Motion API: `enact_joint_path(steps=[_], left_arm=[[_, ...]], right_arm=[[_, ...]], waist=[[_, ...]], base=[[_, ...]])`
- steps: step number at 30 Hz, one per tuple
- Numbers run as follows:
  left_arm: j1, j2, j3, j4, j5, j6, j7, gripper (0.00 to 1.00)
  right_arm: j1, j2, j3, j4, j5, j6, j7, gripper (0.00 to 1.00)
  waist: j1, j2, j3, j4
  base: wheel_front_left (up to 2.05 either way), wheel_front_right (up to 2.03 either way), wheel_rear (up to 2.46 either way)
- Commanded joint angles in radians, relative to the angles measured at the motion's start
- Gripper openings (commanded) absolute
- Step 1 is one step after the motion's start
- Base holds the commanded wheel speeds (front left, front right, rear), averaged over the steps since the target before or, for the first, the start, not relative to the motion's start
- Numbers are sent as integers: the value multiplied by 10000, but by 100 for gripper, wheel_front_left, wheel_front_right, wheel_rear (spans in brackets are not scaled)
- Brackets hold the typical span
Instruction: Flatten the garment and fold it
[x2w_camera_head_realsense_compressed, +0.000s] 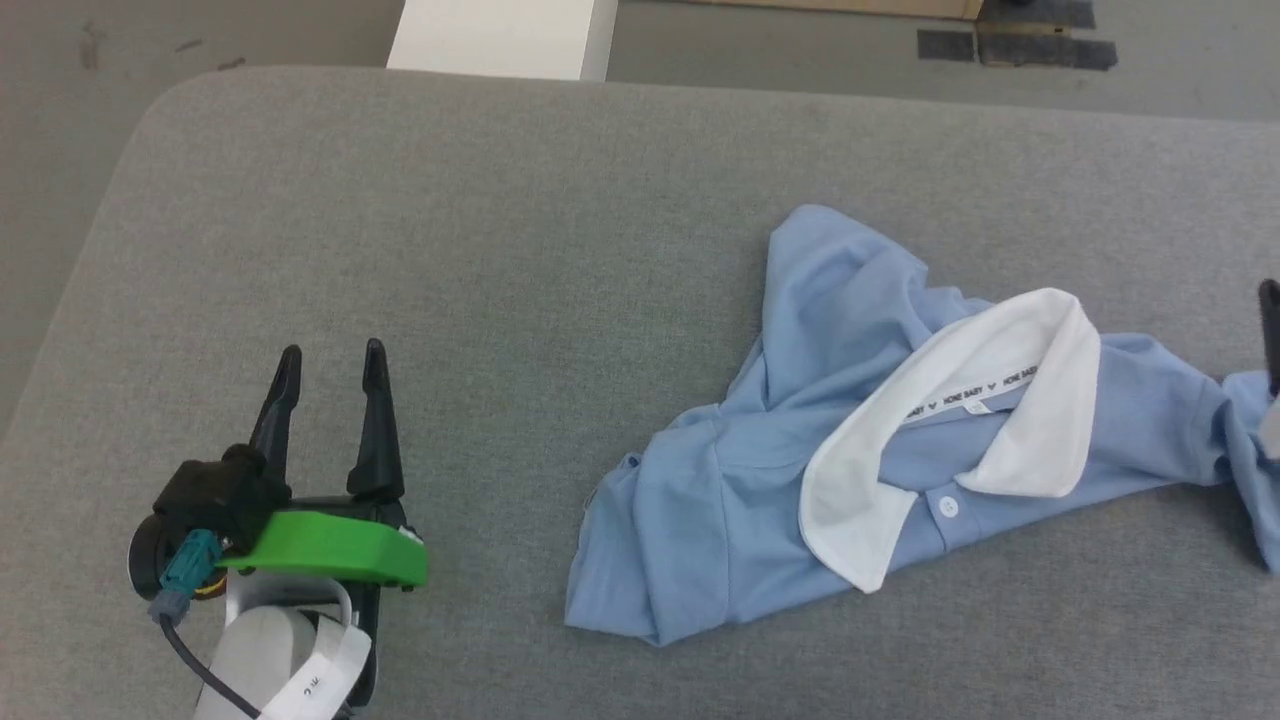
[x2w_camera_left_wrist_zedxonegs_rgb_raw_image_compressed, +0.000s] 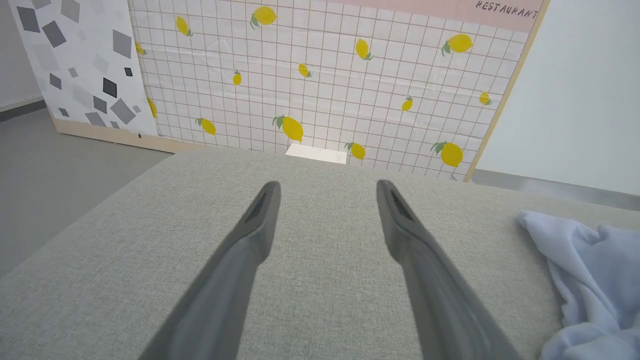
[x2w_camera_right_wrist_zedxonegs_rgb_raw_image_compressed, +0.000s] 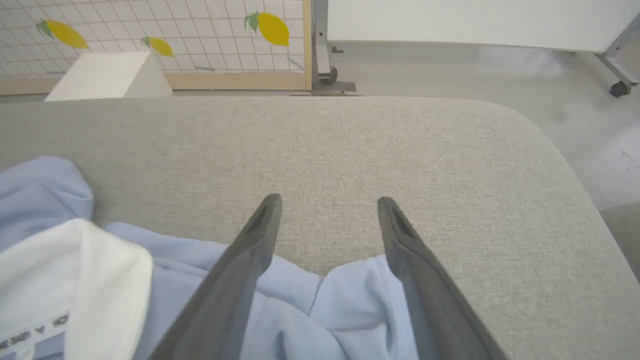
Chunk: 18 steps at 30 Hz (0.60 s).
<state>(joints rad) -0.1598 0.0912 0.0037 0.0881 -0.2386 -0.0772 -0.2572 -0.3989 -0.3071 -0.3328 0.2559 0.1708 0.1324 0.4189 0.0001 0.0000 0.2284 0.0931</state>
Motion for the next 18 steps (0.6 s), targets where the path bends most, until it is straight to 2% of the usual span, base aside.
enact_joint_path(steps=[1,5,9,13,18], left_arm=[[111,-7,8,26,8,-29,-45,100],[261,-18,-47,146,-19,-62,-45,100],[446,-33,-85,220,-45,-67,-45,100],[585,-45,-144,261,-94,-70,-39,100],[525,-74,-459,322,-260,-161,414,100]], right_arm=[[316,187,89,-180,20,-17,-464,100],[1095,922,46,-606,102,-17,-2116,100],[1965,1603,-71,-815,65,-17,-3174,100],[2588,2029,-170,-880,42,-17,-3512,100],[2892,2227,-288,-952,-5,-17,-3566,100]], waist=[[-1,0,-252,-121],[-1,0,-642,-176],[-1,0,-925,-201],[-1,0,-1052,-239],[-1,0,-1147,-251]], base=[[0,0,0],[0,0,0],[0,0,0],[0,0,0],[0,0,0]])
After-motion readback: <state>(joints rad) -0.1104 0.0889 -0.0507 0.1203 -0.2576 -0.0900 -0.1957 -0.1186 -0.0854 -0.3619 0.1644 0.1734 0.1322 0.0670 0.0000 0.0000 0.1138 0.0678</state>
